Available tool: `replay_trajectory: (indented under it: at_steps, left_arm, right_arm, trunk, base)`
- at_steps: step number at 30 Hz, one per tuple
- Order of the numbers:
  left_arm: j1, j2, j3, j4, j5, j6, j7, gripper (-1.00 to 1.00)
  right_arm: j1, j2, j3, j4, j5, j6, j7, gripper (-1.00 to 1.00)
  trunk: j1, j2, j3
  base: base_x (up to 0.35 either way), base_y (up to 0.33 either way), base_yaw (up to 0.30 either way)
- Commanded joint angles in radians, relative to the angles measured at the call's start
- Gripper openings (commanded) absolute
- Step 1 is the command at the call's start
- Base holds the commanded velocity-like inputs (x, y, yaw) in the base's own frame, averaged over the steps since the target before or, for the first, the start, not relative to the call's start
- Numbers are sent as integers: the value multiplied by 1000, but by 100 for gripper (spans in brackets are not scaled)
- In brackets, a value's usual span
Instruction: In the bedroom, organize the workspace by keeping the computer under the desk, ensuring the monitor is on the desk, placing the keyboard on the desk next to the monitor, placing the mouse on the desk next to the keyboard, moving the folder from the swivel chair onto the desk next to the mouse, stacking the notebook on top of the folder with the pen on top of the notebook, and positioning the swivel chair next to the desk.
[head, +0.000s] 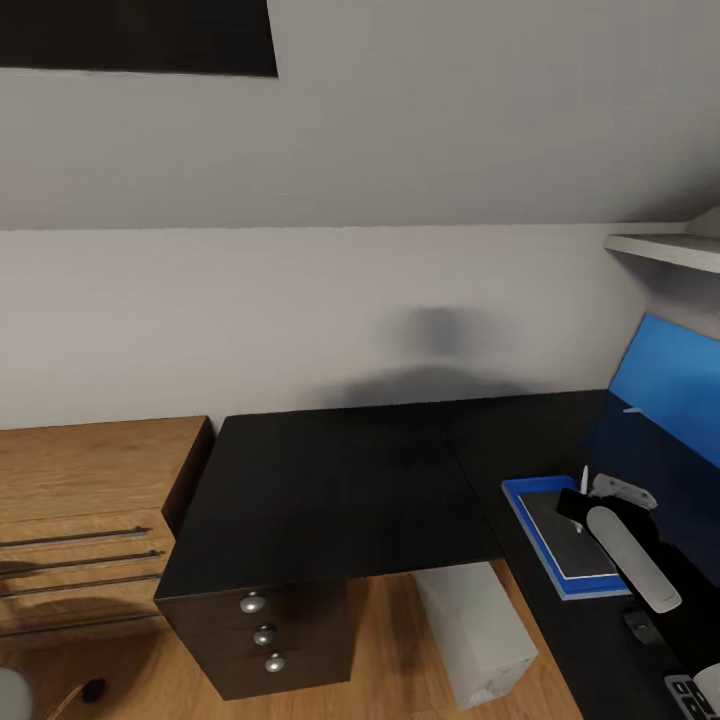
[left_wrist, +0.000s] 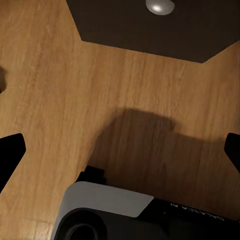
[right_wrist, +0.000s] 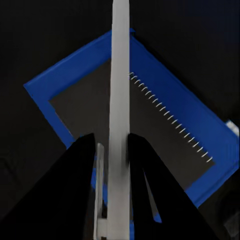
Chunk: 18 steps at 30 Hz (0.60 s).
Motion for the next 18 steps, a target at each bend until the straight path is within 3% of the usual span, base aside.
replay_trajectory:
  at_steps: [1, 4, 18]
  left_arm:
    - [-1, 0, 0, 0, 5, -3, 2, 100]
    - [-1, 0, 0, 0, 5, -3, 2, 100]
    - [-1, 0, 0, 0, 5, -5, 2, 100]
  right_arm:
    - [-1, 0, 3, 0, 8, 2, -7, -100]
    - [-1, 7, 6, 38, 56, 0, -5, -100]
    - [-1, 10, 7, 69, 75, -3, -2, -100]
  trunk:
    - [0, -1, -1]
    - [0, -1, -1]
    - [0, -1, -1]
  base:
    - [0, 0, -21]
    - [0, 0, -7]
    - [0, 0, -1]
